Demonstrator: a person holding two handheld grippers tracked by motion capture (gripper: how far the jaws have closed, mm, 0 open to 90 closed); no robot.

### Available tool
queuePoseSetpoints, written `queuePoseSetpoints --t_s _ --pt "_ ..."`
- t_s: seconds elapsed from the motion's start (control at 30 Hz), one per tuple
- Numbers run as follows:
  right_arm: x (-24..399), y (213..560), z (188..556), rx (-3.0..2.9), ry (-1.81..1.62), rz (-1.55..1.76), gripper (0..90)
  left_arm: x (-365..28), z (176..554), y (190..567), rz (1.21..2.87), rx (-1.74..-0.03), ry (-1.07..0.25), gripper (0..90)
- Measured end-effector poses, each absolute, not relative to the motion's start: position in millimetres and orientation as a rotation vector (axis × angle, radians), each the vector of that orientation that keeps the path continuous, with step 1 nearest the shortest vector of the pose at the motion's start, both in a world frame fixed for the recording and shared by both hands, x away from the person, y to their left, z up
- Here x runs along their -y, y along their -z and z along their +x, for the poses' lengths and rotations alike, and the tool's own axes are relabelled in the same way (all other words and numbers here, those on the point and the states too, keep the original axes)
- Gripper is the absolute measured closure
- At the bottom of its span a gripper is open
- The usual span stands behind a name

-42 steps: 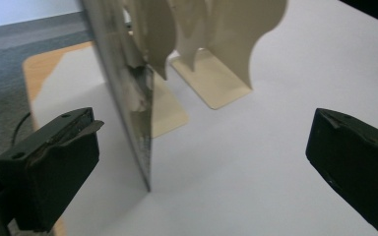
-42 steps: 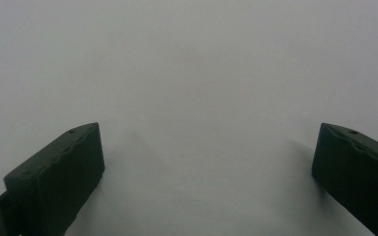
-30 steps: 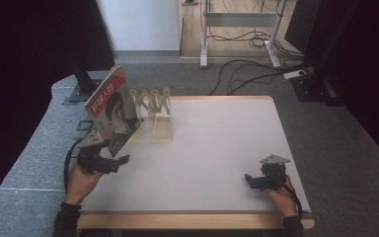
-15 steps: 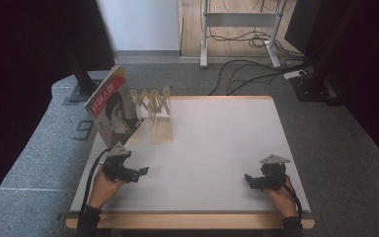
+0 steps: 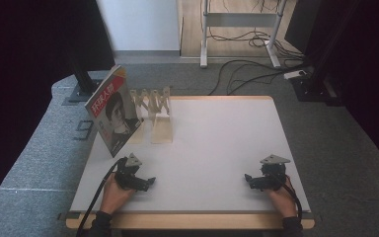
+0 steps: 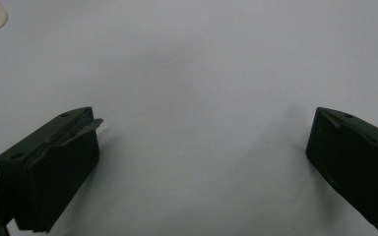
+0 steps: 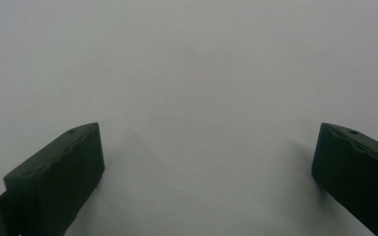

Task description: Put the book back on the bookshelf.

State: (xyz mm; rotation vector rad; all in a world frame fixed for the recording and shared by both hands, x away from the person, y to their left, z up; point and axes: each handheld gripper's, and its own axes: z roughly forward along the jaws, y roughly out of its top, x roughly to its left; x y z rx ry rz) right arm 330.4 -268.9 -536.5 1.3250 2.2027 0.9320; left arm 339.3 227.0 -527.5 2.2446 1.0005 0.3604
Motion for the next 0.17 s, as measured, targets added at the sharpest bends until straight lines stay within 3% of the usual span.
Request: queuePoseSetpoints --t_s 0.17 --pt "268.9 537.0 329.8 -2.2 -0.935 1.328 0.0 -227.2 339.2 527.7 2.243 -1.002 -0.359 0.0"
